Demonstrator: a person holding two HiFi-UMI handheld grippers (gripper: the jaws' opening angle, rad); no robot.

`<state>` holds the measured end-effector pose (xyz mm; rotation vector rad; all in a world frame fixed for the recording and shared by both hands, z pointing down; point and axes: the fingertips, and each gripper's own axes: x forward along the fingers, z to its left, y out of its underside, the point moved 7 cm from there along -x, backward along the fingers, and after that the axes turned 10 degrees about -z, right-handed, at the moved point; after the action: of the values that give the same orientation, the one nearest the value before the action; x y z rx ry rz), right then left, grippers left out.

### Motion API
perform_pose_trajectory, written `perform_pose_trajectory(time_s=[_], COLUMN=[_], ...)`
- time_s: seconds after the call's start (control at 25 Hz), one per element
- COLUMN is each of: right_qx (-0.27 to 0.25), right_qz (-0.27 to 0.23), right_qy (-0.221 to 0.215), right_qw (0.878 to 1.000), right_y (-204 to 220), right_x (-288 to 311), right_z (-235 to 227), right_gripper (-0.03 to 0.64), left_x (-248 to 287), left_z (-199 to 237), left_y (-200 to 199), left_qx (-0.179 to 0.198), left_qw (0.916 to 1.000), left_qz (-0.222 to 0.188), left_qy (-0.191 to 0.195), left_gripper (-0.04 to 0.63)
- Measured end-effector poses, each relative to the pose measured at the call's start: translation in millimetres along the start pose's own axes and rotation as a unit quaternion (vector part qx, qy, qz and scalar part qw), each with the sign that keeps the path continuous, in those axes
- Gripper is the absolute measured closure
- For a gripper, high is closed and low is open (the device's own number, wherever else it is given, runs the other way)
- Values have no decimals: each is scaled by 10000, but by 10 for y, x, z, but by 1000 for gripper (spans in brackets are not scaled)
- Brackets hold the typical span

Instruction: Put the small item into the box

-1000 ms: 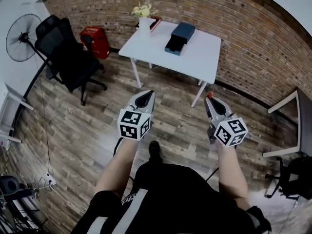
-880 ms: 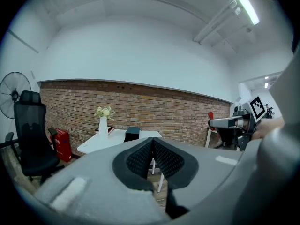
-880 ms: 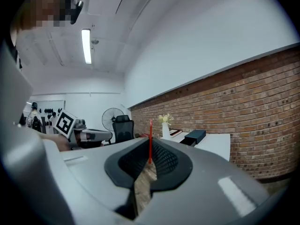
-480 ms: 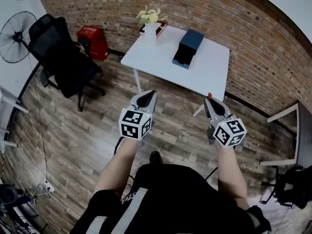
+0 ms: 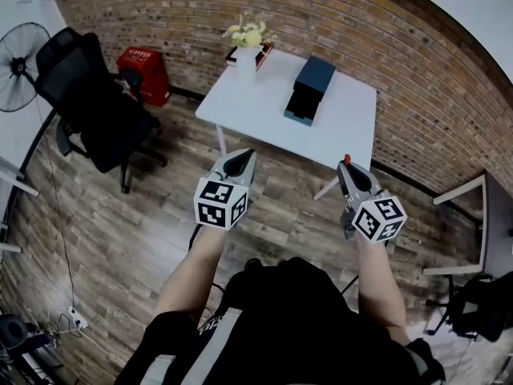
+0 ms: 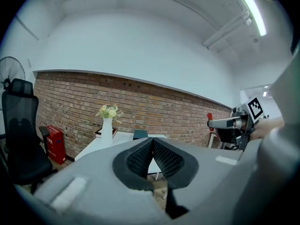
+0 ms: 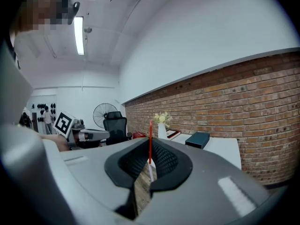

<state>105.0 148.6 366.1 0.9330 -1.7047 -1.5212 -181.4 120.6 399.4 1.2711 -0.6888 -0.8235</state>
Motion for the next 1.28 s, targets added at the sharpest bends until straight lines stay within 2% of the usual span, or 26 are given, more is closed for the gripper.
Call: perform_pose_trajectory(time_s=[0.44, 0.92, 1.28], right_qx=[249, 610, 873], right_qz=[-22, -15, 111], right_qy=[-110, -243, -650], right_qw=[9996, 9978, 9940], right_y=[124, 149, 224], right_x=[544, 1569, 2144], right_z=[-522, -1892, -2485], right_gripper=[603, 603, 603], left_x=[598, 2116, 2802], left_z=[205, 456, 524], left_y=[105, 111, 74], left_qx=[46, 83, 167], left_qw=[9998, 9983, 9954], left_qz=[200, 522, 809], left_qy=[-69, -226, -490], left_gripper=[588, 588, 588])
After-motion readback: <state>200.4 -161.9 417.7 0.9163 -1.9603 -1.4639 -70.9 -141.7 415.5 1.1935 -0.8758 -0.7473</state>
